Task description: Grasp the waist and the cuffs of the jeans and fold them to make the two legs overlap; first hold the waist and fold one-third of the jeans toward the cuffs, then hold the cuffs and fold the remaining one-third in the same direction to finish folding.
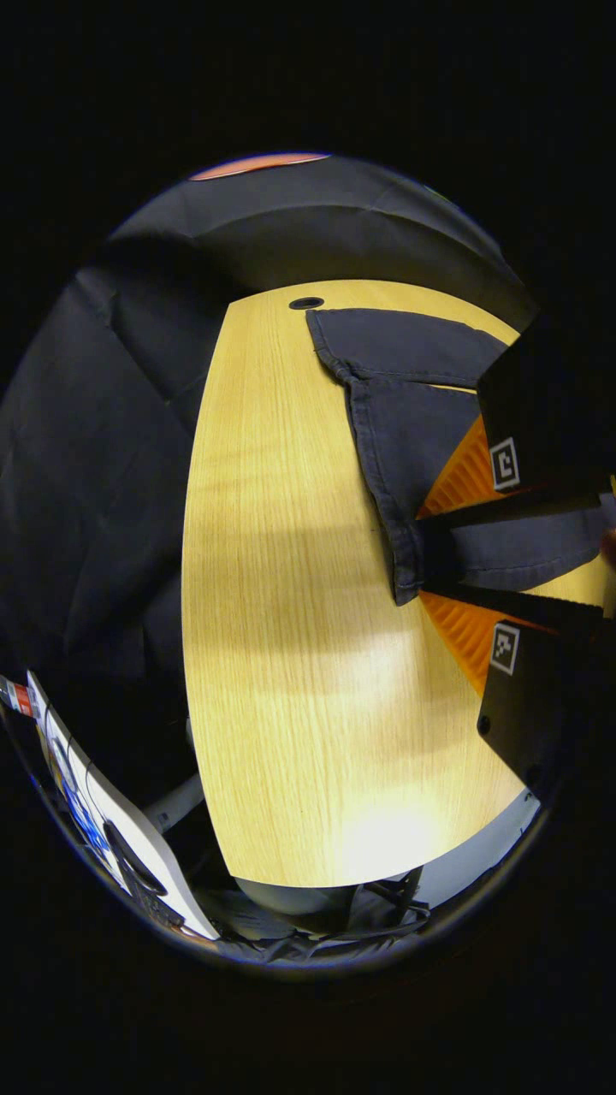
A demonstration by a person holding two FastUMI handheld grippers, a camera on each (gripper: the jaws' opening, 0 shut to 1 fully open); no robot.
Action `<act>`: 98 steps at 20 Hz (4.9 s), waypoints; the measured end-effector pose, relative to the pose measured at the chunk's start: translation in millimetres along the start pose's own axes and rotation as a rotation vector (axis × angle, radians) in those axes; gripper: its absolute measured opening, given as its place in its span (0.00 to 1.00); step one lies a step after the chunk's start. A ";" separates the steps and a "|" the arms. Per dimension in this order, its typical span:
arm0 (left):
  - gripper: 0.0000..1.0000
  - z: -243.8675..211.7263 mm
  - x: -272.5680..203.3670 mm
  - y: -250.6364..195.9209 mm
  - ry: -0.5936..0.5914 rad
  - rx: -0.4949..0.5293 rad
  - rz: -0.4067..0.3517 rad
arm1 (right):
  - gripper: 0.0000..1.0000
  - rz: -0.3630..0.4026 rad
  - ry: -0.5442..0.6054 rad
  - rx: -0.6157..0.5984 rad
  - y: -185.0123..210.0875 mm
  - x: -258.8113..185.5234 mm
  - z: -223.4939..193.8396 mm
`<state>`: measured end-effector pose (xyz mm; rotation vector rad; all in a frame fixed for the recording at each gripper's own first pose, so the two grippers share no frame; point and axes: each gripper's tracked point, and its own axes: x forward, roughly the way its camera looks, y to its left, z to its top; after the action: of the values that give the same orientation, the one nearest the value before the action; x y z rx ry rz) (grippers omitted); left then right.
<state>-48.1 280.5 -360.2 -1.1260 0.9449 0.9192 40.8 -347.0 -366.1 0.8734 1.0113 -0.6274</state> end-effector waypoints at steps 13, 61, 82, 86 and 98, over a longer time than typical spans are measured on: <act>0.07 -4.0 5.3 -6.8 -0.014 0.038 0.032 | 0.44 -0.203 -0.053 -0.010 10.8 13.5 -1.6; 0.04 49.1 23.2 -307.1 0.137 -0.089 -0.038 | 0.03 0.285 0.267 0.574 243.7 55.1 118.4; 0.74 87.0 16.0 -303.2 0.041 0.353 0.065 | 0.90 0.286 0.095 0.321 246.7 40.7 124.6; 0.75 68.5 -68.6 -317.2 -0.104 0.482 -0.185 | 0.83 0.300 -0.042 0.015 239.4 -15.6 99.5; 0.87 -53.2 -273.6 -302.1 -0.755 0.953 -0.691 | 0.76 0.541 -0.740 -0.768 267.6 -237.4 39.0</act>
<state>137.1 142.7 -20.2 -0.1743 0.2271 0.1868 172.3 -227.9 -53.0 0.1596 0.2519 -0.0398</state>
